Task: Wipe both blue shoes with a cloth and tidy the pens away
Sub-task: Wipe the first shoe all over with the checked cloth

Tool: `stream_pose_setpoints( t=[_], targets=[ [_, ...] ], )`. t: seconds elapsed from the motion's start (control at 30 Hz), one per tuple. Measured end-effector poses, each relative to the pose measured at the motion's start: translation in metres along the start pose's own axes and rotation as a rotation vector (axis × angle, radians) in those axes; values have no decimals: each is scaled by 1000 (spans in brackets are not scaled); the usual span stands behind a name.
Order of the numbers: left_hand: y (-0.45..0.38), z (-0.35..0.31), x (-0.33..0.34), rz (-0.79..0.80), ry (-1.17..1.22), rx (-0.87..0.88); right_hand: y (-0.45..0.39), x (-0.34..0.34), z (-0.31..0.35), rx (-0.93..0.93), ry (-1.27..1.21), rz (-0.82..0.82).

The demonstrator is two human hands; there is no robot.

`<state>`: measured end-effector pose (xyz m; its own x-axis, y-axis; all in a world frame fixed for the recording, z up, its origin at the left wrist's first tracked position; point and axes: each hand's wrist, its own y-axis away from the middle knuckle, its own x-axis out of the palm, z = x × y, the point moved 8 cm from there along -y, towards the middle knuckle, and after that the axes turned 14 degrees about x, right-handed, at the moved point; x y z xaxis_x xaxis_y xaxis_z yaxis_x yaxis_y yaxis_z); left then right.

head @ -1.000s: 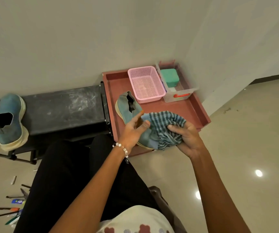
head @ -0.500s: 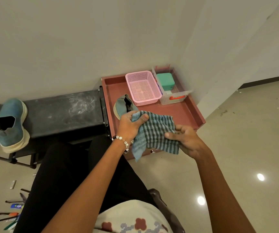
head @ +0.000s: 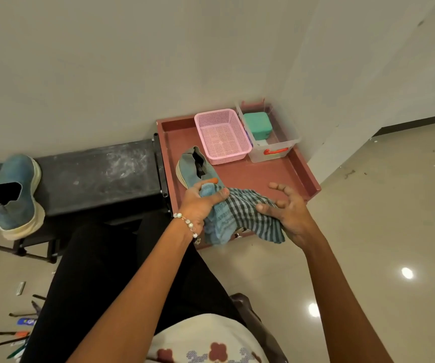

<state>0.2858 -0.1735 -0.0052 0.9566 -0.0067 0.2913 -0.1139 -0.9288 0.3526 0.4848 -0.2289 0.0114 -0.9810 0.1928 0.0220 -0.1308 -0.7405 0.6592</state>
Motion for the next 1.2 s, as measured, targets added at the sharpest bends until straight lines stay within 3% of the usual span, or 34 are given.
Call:
stream_pose_setpoints(
  t=[0.07, 0.23, 0.33, 0.37, 0.4, 0.47, 0.53, 0.57, 0.67, 0.77, 0.87, 1.0, 1.1, 1.2],
  targets=[
    [2, -1, 2, 25, -3, -9, -2, -1, -3, -48, 80, -34],
    [7, -9, 15, 141, -163, 99, 1, -11, -8, -153, 196, -436],
    [10, -15, 25, 131, -30, 111, 22, -19, -23, -155, 89, -716],
    [12, -15, 28, 131, 24, 101, 25, -20, -34, -87, -40, -735],
    [13, -15, 31, 143, 48, 91, 22, -14, -51, 56, -213, -643],
    [18, -9, 40, 207, 54, 58, 9, 28, -80, 348, -523, -175],
    [25, 0, 47, 264, 120, -1, 5, 67, -83, 407, -728, 267],
    [28, 2, 48, 262, 167, -21, 1, 73, -81, 387, -797, 340],
    [25, 5, 20, 91, 128, -6, -10, 63, -75, 308, -814, 216],
    [12, 10, -20, -30, -235, 24, -20, 41, -76, 294, -889, 120],
    [-1, 13, -34, -69, -443, 87, -22, 24, -75, 313, -930, 86],
    [-27, 6, -24, -41, -786, 256, -23, -1, -54, 179, -670, -188],
    [-52, 10, -19, 13, -1027, 326, -27, -13, -22, 50, -166, -496],
    [-73, 17, -27, 86, -1238, 363, -36, 3, 25, -228, 293, -705]
  ],
)
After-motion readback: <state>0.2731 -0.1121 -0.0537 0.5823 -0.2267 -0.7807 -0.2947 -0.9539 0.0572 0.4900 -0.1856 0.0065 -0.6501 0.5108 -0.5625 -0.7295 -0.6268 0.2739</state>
